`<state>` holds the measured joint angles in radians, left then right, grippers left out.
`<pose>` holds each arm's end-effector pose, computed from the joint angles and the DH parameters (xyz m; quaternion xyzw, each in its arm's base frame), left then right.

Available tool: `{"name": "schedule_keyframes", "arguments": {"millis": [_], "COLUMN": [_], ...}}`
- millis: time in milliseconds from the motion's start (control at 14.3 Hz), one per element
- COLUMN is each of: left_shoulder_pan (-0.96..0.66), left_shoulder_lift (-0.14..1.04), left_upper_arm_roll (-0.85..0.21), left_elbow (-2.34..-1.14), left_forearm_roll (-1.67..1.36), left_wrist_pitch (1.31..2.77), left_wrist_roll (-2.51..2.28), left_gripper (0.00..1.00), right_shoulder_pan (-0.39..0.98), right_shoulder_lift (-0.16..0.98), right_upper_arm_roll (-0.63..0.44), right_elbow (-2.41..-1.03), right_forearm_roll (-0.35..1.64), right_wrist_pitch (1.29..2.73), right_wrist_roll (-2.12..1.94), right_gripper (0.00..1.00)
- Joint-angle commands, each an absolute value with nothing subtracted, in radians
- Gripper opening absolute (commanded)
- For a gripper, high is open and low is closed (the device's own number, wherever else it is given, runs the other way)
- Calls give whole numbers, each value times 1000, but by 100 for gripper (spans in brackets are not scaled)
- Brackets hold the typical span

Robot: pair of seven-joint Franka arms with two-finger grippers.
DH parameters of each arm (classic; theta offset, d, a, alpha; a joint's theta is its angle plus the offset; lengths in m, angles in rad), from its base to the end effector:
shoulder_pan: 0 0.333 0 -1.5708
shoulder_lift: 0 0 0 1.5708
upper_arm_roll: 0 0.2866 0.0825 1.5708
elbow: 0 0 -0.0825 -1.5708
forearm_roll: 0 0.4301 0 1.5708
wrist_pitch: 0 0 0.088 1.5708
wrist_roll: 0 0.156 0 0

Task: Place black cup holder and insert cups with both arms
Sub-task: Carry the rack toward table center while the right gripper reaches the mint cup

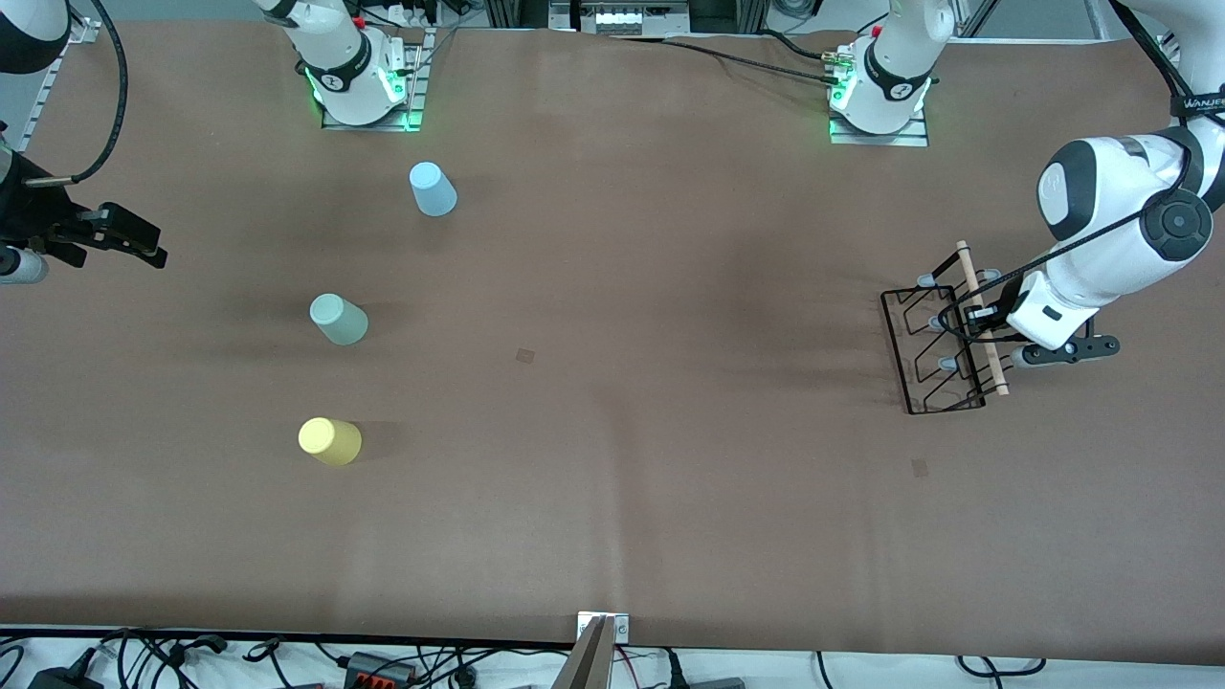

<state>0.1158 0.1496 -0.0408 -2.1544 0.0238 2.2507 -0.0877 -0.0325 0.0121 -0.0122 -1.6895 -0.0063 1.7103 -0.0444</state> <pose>0.5770 0.0445 0.2172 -0.9969 -0.0737 0.0265 0.0062 0.6119 -0.0282 0.4891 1.0000 0.0003 0.0042 0.0034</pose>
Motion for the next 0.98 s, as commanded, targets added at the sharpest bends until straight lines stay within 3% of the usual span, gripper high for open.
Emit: {"name": "schedule_keyframes", "arguments": {"millis": [0,210,419,908], "left_shoulder_pan": [120,114,112,88], "left_shoulder_lift": [101,91,95,161], "left_upper_arm_roll": [-52,-98,-168,-398], "left_elbow": [-2178,-2146,-2024,-1754], "left_forearm_roll": [23,15,-14,-52], "left_wrist_pitch": [2223,2194,2067,1875], "left_wrist_roll": [-84,-92,-95,-286], "left_gripper": [2,0,0,0], "right_shoulder_pan": [-34,-37,-34,9], "right_shoulder_lift": [12,15,44,225], "right_upper_arm_roll": [-6,-6,-6,-3], "right_elbow": [-1700,-1701,-1701,-1703], "right_forearm_roll": [-11,-11,-11,-6], "right_wrist_pitch": [1720,1724,1729,1709], "right_wrist_roll": [-49,-49,-49,-51], "right_gripper": [100,100,100,100]}}
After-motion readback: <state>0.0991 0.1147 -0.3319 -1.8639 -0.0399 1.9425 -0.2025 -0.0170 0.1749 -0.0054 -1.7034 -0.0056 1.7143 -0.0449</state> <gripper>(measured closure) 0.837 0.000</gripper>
